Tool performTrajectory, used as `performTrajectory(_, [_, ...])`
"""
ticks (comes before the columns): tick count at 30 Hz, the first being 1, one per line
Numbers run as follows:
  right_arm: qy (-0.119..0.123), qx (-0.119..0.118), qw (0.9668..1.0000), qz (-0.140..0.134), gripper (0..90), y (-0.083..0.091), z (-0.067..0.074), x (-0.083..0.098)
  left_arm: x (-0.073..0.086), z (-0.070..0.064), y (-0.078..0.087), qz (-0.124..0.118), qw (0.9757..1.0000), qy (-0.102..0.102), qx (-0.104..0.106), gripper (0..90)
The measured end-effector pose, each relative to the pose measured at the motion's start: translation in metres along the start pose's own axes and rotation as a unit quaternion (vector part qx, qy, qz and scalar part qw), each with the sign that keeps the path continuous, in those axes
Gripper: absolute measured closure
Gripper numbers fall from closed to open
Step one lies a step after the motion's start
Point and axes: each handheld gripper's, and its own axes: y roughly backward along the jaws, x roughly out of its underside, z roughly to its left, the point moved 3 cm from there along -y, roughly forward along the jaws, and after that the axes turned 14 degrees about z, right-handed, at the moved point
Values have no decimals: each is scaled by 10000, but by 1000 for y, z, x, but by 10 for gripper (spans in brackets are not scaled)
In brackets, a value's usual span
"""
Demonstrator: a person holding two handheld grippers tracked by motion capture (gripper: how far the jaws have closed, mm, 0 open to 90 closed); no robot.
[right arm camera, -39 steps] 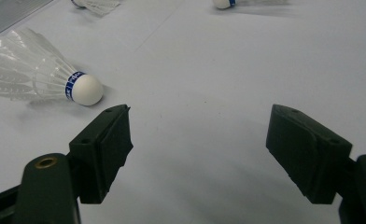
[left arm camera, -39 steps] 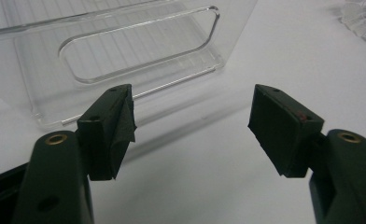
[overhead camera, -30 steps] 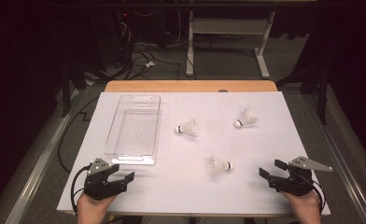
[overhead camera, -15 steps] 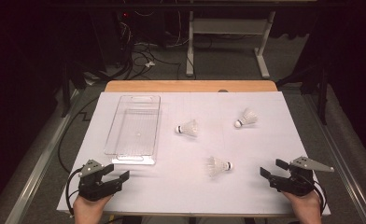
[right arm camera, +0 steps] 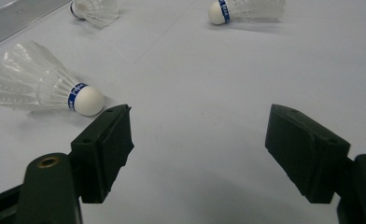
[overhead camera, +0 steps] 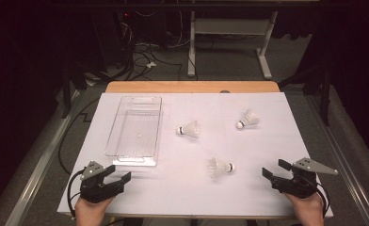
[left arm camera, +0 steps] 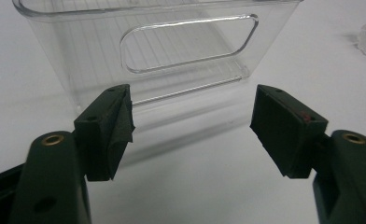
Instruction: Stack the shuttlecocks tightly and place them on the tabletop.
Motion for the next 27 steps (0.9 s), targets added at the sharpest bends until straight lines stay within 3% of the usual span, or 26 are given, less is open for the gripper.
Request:
performTrajectory(12, [-165,-10,9998,-149,198,4,-2,-6,0,0,-1,-7,10000,12,28,303])
performTrajectory(18, [-113,104,9999,-71,196,0,-2,-10,0,1,-1,-21,10000,31,47,303])
performTrajectory(27, [-150,111,9996,-195,206,-4,-3,-22,0,1,-1,-13,10000,40,65,303])
